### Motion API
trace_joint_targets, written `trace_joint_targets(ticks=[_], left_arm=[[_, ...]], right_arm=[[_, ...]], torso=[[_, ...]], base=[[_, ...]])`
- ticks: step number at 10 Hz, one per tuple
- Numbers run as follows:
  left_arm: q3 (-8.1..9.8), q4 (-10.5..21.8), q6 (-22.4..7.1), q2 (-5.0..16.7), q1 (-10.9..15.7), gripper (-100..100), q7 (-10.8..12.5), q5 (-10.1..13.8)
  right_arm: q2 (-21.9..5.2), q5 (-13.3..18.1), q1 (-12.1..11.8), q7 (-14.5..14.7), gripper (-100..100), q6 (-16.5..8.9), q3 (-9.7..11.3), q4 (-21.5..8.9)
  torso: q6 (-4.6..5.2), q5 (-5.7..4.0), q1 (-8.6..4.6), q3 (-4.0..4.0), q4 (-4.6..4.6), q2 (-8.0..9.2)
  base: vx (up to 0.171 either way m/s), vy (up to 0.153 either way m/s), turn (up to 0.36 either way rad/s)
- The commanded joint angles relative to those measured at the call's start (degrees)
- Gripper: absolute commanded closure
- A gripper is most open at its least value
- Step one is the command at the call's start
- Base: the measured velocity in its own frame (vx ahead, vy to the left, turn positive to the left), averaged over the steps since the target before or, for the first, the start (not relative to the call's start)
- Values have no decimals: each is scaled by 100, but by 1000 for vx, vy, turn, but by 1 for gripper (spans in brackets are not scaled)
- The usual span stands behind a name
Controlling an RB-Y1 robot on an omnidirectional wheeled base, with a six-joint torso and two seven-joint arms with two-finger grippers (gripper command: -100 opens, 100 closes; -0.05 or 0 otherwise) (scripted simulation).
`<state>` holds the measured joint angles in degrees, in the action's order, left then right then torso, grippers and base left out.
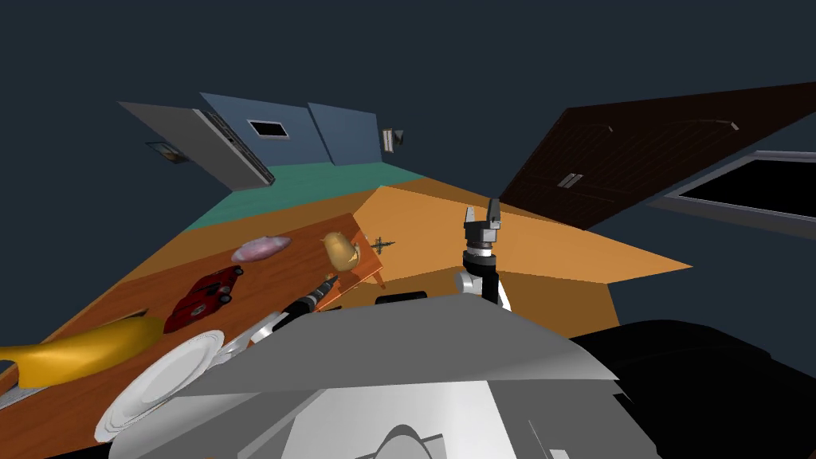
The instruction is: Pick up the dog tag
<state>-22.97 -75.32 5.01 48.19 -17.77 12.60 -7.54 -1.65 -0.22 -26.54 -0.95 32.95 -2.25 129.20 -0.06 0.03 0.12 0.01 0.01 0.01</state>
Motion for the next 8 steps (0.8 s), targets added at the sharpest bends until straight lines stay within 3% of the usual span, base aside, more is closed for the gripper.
trace_joint_targets(ticks=[1,8], left_arm=[[-23,177,45,0,48,-100,-6,-3],[-221,1029,-161,277,222,-100,-12,-20]], right_arm=[[0,0,0,0,0,0,0,0],[0,0,0,0,0,0,0,0]], torso=[[0,0,0,0,0,0],[1,-2,-8,-3,-1,-5]], base=[[-2,8,12],[-4,8,-137]])
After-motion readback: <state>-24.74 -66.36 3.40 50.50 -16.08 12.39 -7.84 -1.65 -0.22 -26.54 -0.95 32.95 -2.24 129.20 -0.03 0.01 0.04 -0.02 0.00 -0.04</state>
